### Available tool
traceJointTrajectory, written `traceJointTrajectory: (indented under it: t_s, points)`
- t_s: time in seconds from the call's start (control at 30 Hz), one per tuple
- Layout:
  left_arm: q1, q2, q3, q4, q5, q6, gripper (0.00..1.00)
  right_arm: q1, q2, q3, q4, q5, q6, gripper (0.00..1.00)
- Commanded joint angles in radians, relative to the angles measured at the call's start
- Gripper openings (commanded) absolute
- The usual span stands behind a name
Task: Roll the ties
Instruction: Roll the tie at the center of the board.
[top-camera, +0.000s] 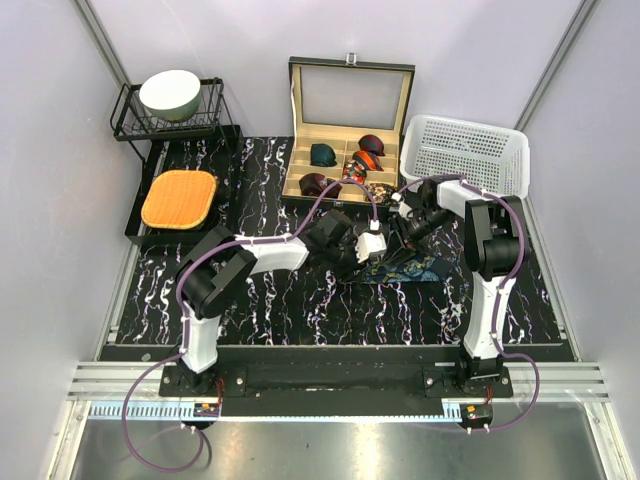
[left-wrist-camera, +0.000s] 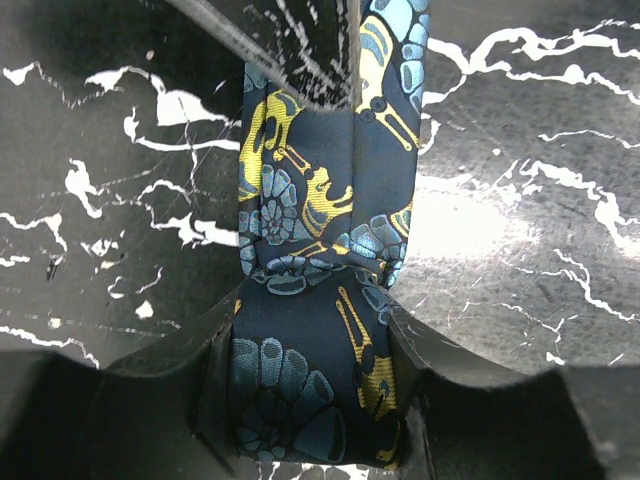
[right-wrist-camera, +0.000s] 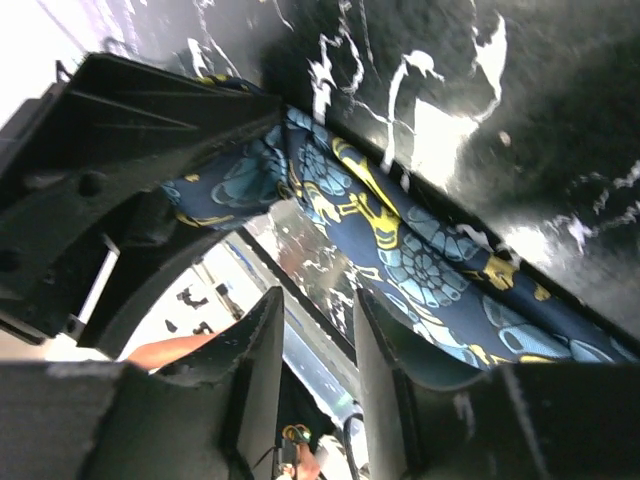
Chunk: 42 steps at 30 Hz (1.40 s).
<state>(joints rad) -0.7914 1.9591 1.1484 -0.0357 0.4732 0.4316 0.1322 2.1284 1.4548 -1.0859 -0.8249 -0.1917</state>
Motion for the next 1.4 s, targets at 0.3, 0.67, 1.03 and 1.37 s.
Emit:
traceJointTrajectory:
  t_s: [0.3, 0.67, 1.03, 1.37]
  points:
    - [-0.06, 0.101, 0.066, -0.357, -0.194, -0.027, 0.06, 0.007, -0.031, -0.086, 0.15, -0.18, 0.07, 0.54]
    - [-0.074, 0.164, 0.105, -0.405, -0.197, -0.005, 0.08, 0.056, -0.079, -0.162, 0.379, -0.215, 0.186, 0.6]
    - [-0.074, 0.175, 0.108, -0.409, -0.18, -0.008, 0.09, 0.07, -0.151, -0.234, 0.403, -0.318, 0.166, 0.56]
    - [-0.074, 0.172, 0.097, -0.389, -0.145, -0.013, 0.17, 0.107, -0.085, -0.269, 0.468, -0.264, 0.186, 0.46]
